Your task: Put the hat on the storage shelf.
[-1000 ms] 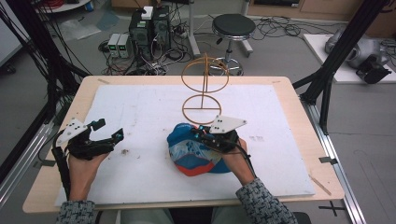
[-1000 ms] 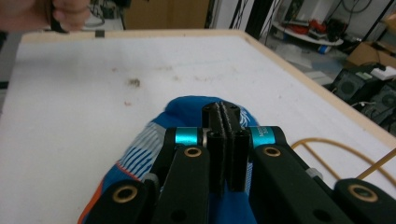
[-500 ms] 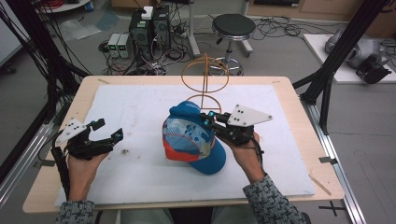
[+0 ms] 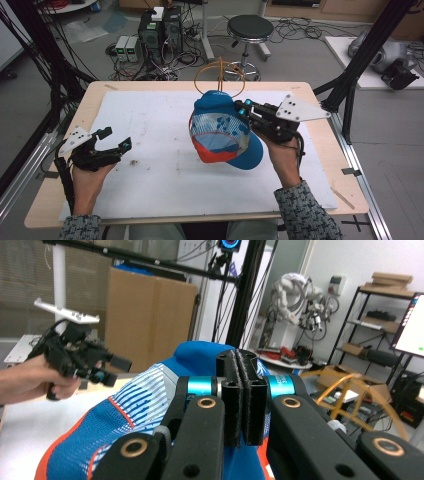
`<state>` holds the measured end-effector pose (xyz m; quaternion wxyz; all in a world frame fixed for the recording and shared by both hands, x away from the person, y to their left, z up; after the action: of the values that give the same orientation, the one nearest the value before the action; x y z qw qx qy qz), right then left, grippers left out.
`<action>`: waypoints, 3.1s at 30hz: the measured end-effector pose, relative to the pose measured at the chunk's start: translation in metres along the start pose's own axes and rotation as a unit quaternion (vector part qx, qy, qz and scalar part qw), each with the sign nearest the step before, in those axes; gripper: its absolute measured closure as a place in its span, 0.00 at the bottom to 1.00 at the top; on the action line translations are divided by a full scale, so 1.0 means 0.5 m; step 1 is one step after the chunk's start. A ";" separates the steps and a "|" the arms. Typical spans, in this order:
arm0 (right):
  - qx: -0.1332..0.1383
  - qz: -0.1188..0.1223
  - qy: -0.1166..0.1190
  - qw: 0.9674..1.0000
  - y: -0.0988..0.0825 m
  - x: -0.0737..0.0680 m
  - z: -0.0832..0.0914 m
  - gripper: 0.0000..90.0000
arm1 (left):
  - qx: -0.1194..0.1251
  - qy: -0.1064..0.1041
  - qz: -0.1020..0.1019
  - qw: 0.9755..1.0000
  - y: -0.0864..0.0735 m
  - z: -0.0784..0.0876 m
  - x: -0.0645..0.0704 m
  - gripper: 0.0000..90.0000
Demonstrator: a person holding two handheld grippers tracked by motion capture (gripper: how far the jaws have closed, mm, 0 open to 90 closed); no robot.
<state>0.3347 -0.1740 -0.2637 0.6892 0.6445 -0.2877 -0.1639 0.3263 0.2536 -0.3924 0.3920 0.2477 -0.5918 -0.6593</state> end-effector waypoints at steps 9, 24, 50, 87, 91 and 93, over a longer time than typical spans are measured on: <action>0.023 0.020 -0.028 0.999 0.072 0.058 0.008 0.99 | 0.000 0.000 -0.002 1.000 0.001 -0.001 0.001 0.16; 0.015 0.052 -0.071 0.996 0.118 0.148 -0.068 0.99 | 0.003 0.000 0.003 1.000 0.001 0.001 -0.002 0.16; -0.062 0.049 -0.069 0.995 0.070 0.210 -0.233 0.99 | 0.004 -0.001 0.005 1.000 0.001 0.003 -0.006 0.16; -0.147 0.005 -0.099 0.984 0.034 0.238 -0.357 0.99 | 0.003 -0.006 0.009 1.000 -0.002 -0.001 -0.007 0.16; -0.177 0.027 -0.102 0.979 0.035 0.233 -0.372 0.99 | 0.001 -0.007 0.009 1.000 -0.003 -0.002 -0.007 0.16; -0.183 0.023 -0.103 0.977 0.028 0.237 -0.376 0.99 | 0.002 -0.008 0.010 1.000 -0.003 -0.003 -0.005 0.16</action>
<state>0.5391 -0.0938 -0.2287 0.7659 0.4803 -0.3367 -0.2634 0.3286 0.2548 -0.3943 0.3935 0.2377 -0.5985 -0.6561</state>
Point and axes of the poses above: each handheld gripper's, and its own axes: z roughly backward along the jaws, y roughly out of its top, x roughly to its right, the point moved 4 cm from there along -z, roughly forward along the jaws, and after that the axes turned 5 degrees about -y, right-handed, at the moved point
